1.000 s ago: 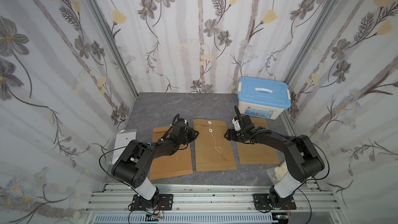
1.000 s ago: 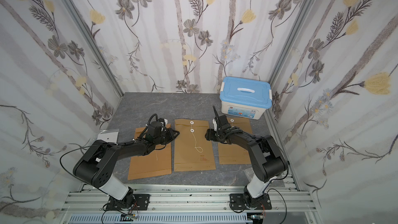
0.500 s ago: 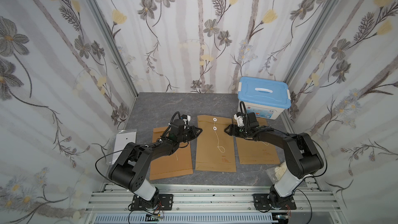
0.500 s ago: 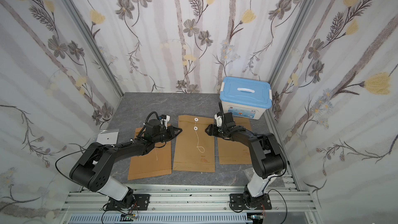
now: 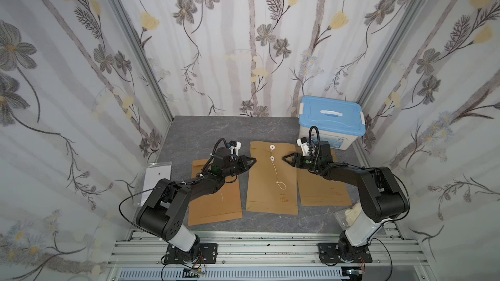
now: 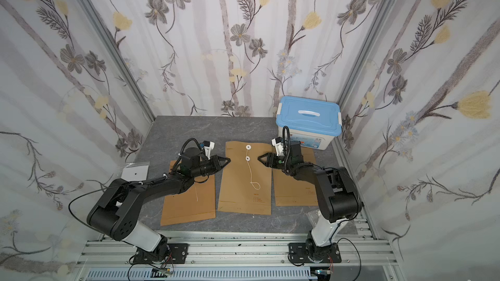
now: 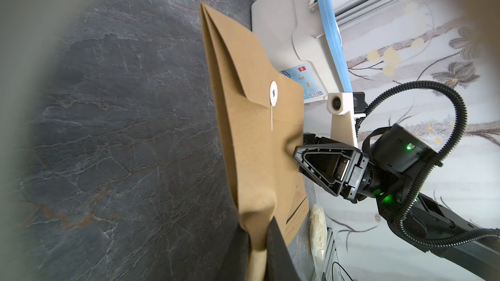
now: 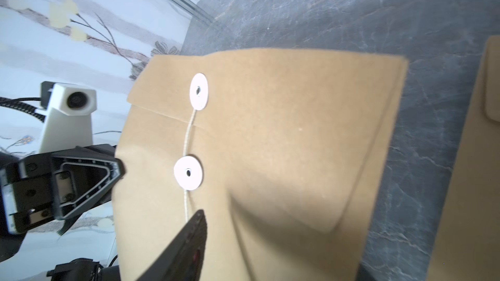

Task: Close the mouth of the file bag
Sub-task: Pick up the file bag from the center of the board.

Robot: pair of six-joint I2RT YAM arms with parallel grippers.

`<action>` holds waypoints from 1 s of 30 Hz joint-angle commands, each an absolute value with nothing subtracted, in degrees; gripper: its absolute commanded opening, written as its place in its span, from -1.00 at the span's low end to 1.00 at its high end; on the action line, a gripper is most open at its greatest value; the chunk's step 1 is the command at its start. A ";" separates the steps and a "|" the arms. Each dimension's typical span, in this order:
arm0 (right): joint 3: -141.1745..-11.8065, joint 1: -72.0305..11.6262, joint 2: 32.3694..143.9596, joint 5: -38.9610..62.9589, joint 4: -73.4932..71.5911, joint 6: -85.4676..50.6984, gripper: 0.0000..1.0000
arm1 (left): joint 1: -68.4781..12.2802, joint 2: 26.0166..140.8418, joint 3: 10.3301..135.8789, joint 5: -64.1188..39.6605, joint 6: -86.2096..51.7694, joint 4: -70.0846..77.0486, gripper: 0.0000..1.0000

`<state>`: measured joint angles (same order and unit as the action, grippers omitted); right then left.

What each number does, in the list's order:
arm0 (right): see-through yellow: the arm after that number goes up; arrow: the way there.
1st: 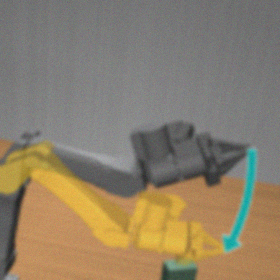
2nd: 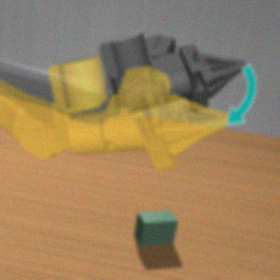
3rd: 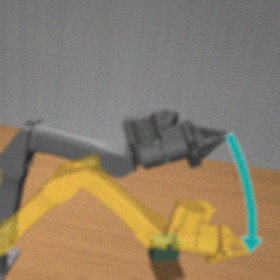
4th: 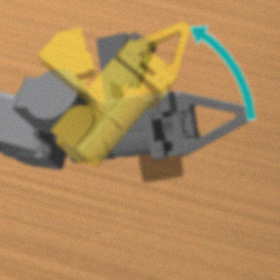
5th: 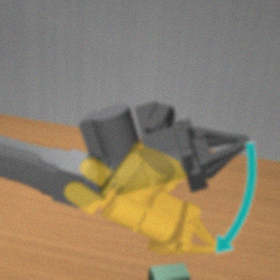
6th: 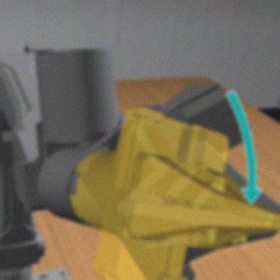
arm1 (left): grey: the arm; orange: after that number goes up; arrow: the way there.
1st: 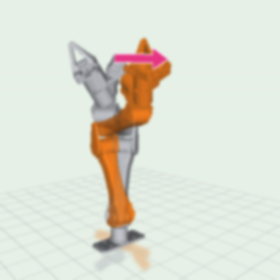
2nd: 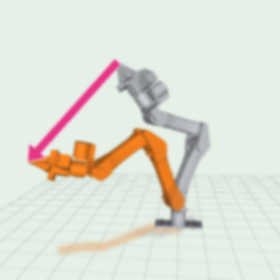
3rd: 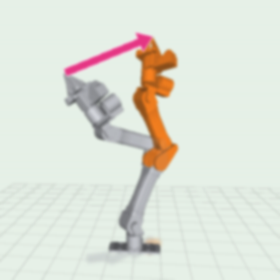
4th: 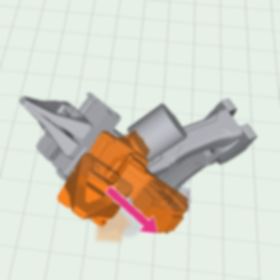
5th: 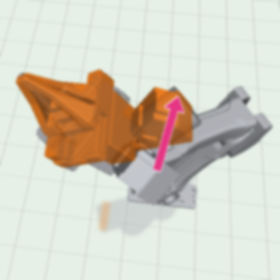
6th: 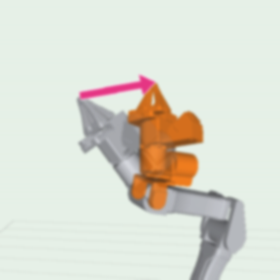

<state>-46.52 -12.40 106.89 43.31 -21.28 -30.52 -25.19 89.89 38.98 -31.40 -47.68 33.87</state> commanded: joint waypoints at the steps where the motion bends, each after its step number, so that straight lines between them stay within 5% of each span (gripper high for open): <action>1: -45.90 -12.23 106.19 48.66 -26.99 -31.62 0.00 | -25.23 90.00 39.89 -31.49 -48.35 36.43 -1.00; 4: -44.80 -11.40 106.09 49.24 -28.93 -32.99 -0.24 | -25.23 89.96 40.88 -31.16 -47.59 35.16 -1.00; 8: -43.95 -10.46 106.00 49.73 -31.07 -34.57 -0.25 | -25.22 89.56 41.24 -30.55 -46.76 33.75 -1.00; 14: -44.07 -10.31 106.04 50.07 -31.46 -34.89 -0.56 | -25.22 89.53 40.63 -29.75 -46.52 33.27 -1.00; 18: -44.25 -10.20 105.35 50.26 -30.36 -34.59 -1.00 | -25.23 89.28 40.50 -28.76 -45.60 31.54 -1.00; 30: -46.96 -10.24 95.46 49.83 -20.13 -31.61 -1.00 | -23.46 85.51 42.71 -22.23 -39.06 20.80 -0.42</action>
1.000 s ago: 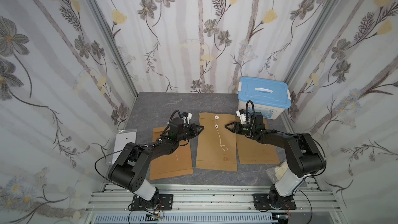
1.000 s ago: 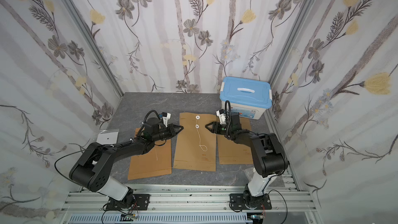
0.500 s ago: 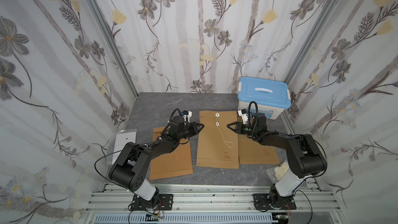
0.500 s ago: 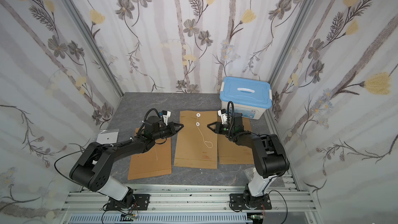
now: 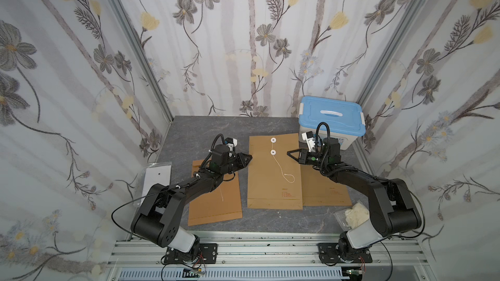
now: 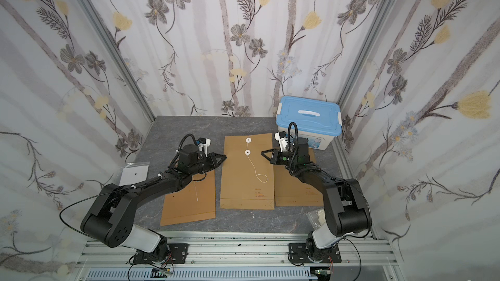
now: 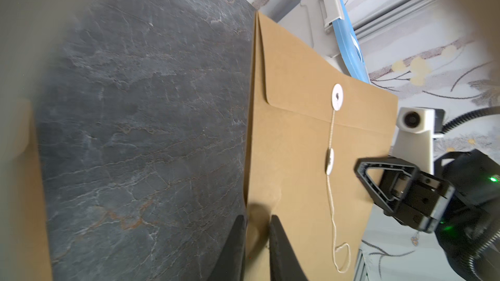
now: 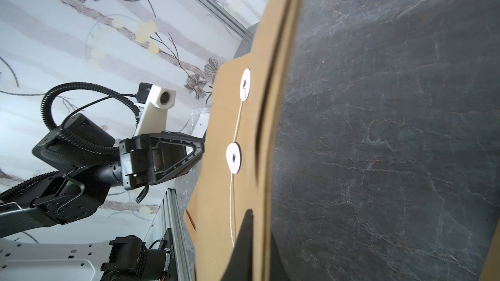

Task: Close the mouth of the file bag
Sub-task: Pick up the file bag from the center of the board.

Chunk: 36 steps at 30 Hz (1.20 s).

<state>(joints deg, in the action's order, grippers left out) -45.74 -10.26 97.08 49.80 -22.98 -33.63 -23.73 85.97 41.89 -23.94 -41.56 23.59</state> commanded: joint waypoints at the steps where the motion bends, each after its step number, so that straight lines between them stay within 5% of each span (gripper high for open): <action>1: -47.39 -10.24 94.70 50.05 -19.39 -31.41 -1.00 | -23.32 85.67 42.92 -22.07 -38.86 20.79 -0.38; 5: -48.53 -10.20 91.98 50.78 -17.25 -31.64 -1.00 | -22.77 86.78 44.17 -24.08 -37.94 23.00 0.00; 10: -50.78 -10.27 87.51 51.35 -11.46 -29.85 -1.00 | -19.17 90.76 47.00 -39.61 -39.10 33.43 0.10; 20: -53.04 -10.28 82.41 54.21 -11.55 -33.35 -1.00 | -18.54 96.43 48.78 -45.47 -42.82 50.26 0.48; 26: -55.35 -10.42 79.75 55.68 -12.65 -35.93 -1.00 | -18.45 98.12 49.78 -44.41 -40.49 52.75 0.56; 36: -55.70 -10.90 79.23 55.60 -13.13 -37.29 -1.00 | -18.45 105.79 54.26 -51.57 -59.84 78.99 0.52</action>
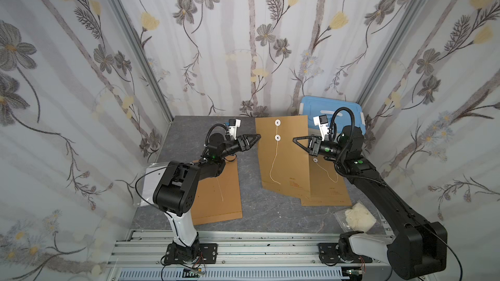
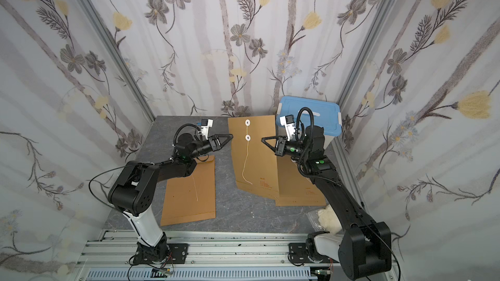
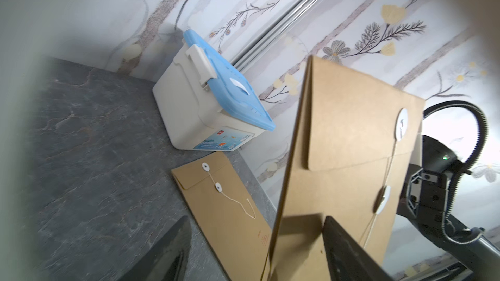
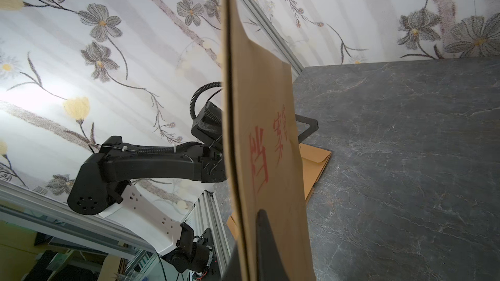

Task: Close the mouth of the file bag
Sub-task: Pick up the file bag from the center of the board.

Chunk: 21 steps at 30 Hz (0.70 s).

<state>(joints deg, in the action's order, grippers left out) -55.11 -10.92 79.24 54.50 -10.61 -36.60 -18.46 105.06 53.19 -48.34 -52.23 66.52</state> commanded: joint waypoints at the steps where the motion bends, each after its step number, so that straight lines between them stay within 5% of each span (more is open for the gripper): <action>1: -55.98 -10.88 79.45 55.59 -13.12 -37.35 -1.00 | -18.39 105.89 54.49 -52.33 -60.60 79.65 0.50; 11: -57.93 -10.81 82.94 56.59 -17.11 -40.23 -1.00 | -18.55 103.99 52.97 -56.16 -62.29 80.71 0.02; 14: -58.35 -10.81 83.67 56.60 -17.23 -40.25 -1.00 | -18.55 103.26 52.21 -56.49 -61.96 80.39 -0.46; 21: -58.63 -10.78 85.25 57.17 -18.61 -41.13 -1.00 | -18.81 102.74 52.64 -57.17 -63.20 80.70 -0.59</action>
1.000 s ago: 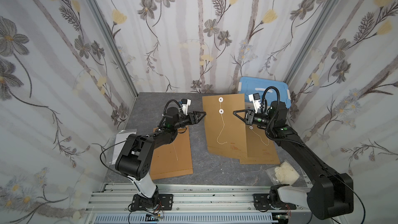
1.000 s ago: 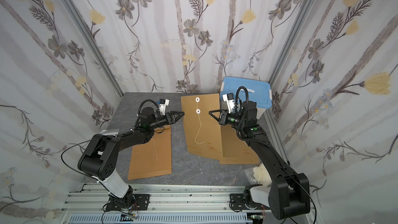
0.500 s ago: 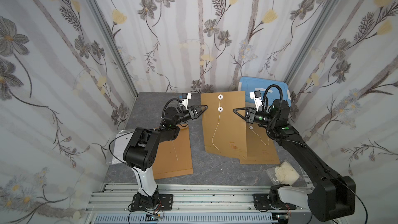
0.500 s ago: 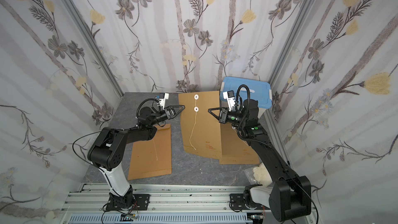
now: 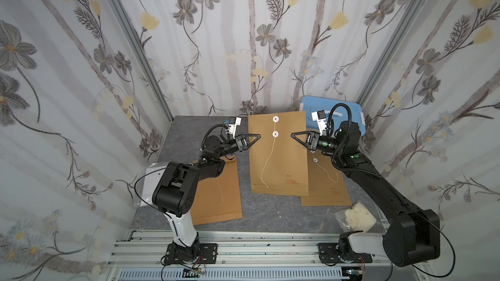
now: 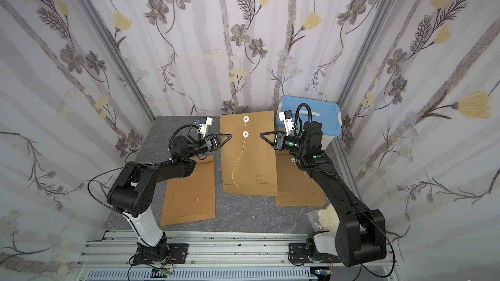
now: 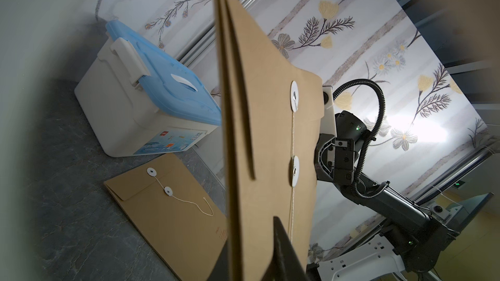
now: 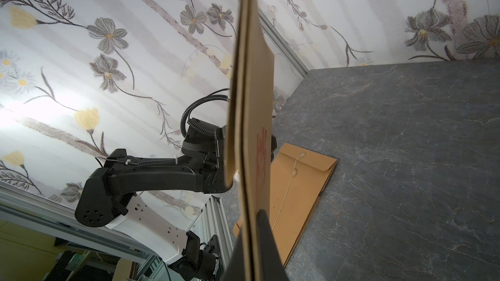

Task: Close the mouth of the file bag
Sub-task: Pick up the file bag from the center of the board.

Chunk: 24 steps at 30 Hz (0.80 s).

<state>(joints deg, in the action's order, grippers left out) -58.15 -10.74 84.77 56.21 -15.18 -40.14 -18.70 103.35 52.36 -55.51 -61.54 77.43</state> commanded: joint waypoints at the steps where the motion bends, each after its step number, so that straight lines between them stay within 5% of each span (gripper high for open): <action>1: -58.62 -10.73 85.34 57.13 -18.60 -41.01 -1.00 | -18.81 102.65 52.67 -57.15 -63.32 80.70 -0.60; 16: -59.02 -9.49 87.00 57.16 -17.51 -39.21 -1.00 | -19.30 103.11 53.25 -60.93 -66.70 80.08 -0.78; 19: -59.32 -9.49 87.52 57.27 -17.24 -39.05 -1.00 | -19.38 103.49 53.38 -61.26 -67.10 80.09 -0.59; 24: -59.51 -9.54 87.80 57.11 -16.84 -38.76 -1.00 | -19.51 104.05 53.61 -61.88 -67.57 80.25 -0.60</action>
